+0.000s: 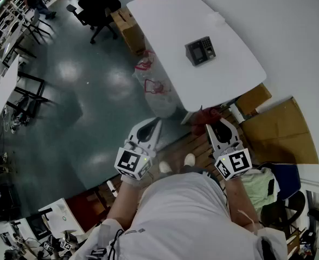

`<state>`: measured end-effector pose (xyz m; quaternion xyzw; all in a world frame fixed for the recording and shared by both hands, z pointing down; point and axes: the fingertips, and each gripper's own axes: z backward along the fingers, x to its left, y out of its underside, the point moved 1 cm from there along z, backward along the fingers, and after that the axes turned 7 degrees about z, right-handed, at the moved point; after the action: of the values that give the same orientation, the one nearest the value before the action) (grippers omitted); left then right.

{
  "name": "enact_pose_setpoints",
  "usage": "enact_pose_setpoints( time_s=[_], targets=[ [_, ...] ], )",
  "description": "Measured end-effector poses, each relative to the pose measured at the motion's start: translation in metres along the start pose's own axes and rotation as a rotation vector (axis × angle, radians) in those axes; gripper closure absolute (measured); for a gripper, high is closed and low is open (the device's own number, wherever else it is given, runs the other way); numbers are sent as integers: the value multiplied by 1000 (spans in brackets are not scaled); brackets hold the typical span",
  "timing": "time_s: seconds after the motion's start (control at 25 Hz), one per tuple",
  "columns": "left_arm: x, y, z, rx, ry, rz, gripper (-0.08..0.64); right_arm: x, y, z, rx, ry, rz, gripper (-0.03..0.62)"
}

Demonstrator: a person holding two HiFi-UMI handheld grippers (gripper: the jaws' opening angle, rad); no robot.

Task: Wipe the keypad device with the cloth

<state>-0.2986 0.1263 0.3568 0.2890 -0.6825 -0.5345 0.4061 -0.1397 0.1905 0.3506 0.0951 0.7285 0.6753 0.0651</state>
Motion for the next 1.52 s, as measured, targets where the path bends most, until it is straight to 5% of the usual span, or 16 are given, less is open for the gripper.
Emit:
enact_pose_setpoints(
  time_s=[0.76, 1.52],
  targets=[
    [-21, 8, -45, 20, -55, -2, 548, -54, 12, -1, -25, -69, -72, 514],
    [37, 4, -80, 44, 46, 37, 548, -85, 5, -52, 17, 72, -44, 514]
  ],
)
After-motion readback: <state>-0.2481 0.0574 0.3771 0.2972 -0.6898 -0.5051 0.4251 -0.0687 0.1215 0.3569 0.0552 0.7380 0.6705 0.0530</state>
